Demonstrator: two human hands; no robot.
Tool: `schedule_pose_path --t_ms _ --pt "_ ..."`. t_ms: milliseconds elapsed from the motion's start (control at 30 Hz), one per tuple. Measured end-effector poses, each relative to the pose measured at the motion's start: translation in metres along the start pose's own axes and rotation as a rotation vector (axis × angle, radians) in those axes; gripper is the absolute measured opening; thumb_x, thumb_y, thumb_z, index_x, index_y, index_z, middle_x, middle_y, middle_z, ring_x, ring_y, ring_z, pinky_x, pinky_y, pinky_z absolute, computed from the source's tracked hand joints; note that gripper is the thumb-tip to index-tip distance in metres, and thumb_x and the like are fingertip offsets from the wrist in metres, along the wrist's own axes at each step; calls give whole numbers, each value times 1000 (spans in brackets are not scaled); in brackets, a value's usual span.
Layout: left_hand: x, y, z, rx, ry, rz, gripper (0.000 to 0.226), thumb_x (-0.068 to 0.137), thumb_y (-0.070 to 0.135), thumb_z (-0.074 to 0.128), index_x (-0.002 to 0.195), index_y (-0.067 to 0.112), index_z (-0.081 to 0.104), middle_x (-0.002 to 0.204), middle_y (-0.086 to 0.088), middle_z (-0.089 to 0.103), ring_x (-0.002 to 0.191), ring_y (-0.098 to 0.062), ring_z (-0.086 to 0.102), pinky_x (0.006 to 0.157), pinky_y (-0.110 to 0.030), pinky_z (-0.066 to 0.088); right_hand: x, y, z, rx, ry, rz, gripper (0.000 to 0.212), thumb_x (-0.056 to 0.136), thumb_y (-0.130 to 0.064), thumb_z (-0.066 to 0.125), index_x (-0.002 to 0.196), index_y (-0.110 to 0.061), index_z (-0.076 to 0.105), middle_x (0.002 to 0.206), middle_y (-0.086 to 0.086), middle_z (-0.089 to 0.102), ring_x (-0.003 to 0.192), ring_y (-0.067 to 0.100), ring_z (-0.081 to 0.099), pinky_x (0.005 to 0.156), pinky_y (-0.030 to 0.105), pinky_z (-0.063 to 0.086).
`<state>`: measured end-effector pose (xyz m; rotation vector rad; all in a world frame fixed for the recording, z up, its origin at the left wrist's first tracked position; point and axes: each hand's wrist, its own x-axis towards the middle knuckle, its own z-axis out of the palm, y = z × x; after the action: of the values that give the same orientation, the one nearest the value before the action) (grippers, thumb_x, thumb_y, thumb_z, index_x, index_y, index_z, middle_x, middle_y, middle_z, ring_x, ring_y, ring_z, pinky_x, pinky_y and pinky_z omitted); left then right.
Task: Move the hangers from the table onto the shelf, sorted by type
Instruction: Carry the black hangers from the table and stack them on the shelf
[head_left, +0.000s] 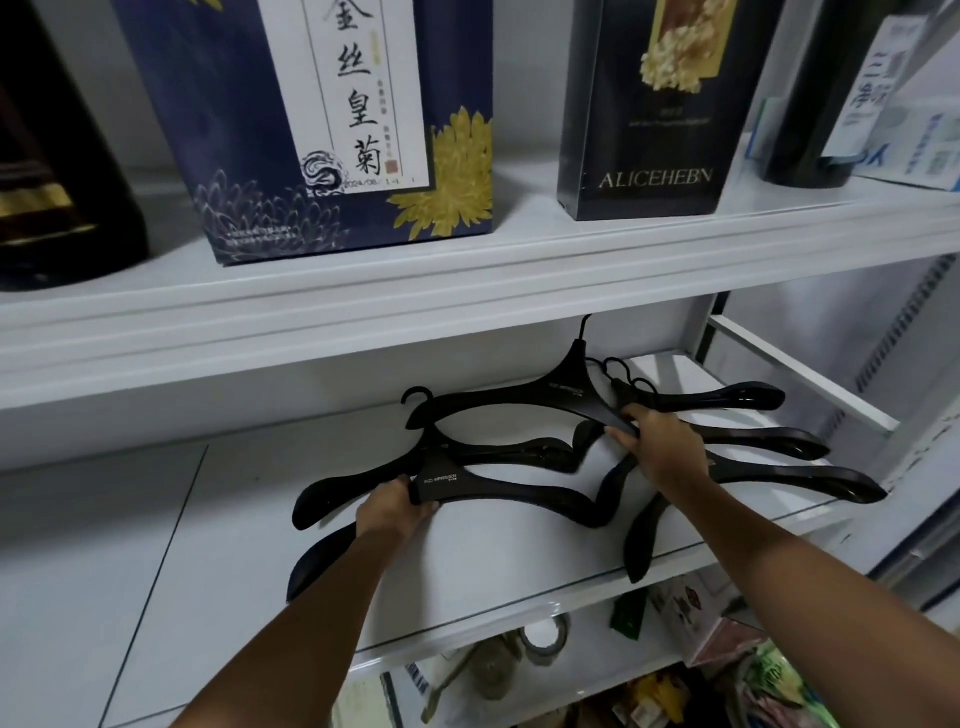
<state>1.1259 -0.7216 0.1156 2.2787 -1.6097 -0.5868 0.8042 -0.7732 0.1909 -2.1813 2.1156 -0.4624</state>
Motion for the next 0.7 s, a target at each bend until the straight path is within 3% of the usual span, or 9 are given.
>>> schedule_pose_path --t_ms 167,367,600,700 --pt "8 -4 3 112 -7 53 53 83 45 63 124 12 56 127 -13 50 123 -30 44 101 -38 42 2 -7 2 -3 6 -27 38 93 -48 49 114 -18 58 100 12 66 96 33 62 77 38 48" --pt "4 -10 3 223 63 153 59 85 50 58 133 17 47 129 -8 49 124 -26 42 101 -34 35 0 -5 4 -4 -11 -43 38 93 -49 49 115 -20 58 102 11 66 97 33 61 78 38 48" --pt "-20 -31 -27 213 155 195 49 88 51 53 128 23 50 128 0 53 124 -21 46 101 -34 33 -2 -4 -2 -22 -74 -80 41 93 -50 47 120 -21 56 105 11 65 100 31 61 82 39 48" --pt "-32 -48 -50 151 189 181 43 89 41 55 129 25 50 124 1 55 115 -22 53 94 -31 39 -8 -6 -2 -20 -127 -104 43 93 -50 47 125 -21 54 111 12 64 105 31 59 85 38 47"
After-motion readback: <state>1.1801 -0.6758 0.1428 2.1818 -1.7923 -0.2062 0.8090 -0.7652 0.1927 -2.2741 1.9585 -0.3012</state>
